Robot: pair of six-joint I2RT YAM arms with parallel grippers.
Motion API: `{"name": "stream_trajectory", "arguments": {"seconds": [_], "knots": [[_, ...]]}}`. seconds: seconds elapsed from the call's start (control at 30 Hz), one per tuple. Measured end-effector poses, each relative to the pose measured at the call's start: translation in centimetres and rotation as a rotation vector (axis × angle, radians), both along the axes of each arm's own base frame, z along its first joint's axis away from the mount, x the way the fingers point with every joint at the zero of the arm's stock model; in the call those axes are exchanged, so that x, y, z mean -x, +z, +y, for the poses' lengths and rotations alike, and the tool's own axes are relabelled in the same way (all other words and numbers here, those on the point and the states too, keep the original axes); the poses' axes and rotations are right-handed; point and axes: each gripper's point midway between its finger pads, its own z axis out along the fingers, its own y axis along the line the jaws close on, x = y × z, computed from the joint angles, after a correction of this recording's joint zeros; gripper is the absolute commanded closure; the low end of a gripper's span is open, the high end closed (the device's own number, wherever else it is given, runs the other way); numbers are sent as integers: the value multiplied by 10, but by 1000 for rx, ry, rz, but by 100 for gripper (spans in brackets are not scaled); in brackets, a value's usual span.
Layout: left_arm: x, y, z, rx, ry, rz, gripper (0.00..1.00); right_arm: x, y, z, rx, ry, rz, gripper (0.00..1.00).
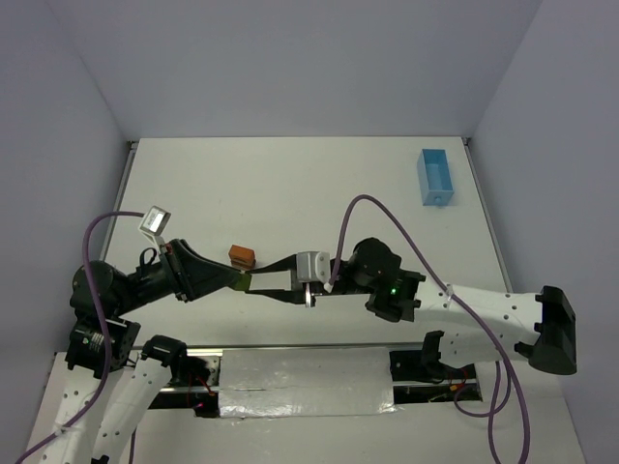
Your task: Build the wood block tower
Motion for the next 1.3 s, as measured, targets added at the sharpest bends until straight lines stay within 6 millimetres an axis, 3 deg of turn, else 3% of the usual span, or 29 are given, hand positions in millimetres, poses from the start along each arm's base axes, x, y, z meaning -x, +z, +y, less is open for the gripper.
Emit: {"name": "stream_trajectory", "arguments": {"seconds": [0.23,0.33,0.37,0.5,0.57,0.63,1.3], "knots": [[1,1,-1,2,-8,-14,69,-3,2,4,6,13,0,96],[-1,0,-1,3,-5,-13,79,-5,1,5,12,19,1,94],[-1,0,0,3,-2,-14,88,-6,1,5,12,19,1,93],[-2,0,0,5,3,-14,100,-6,1,5,16,22,2,73],[-3,0,0,6,8,-13,100,-6,1,5,16,20,3,55],[-4,1,0,7,13,-11,100,-8,1,5,16,14,8,49],[-30,-20,6,14,136,113,100,-27,-1,14,51,-117,91,52]]}}
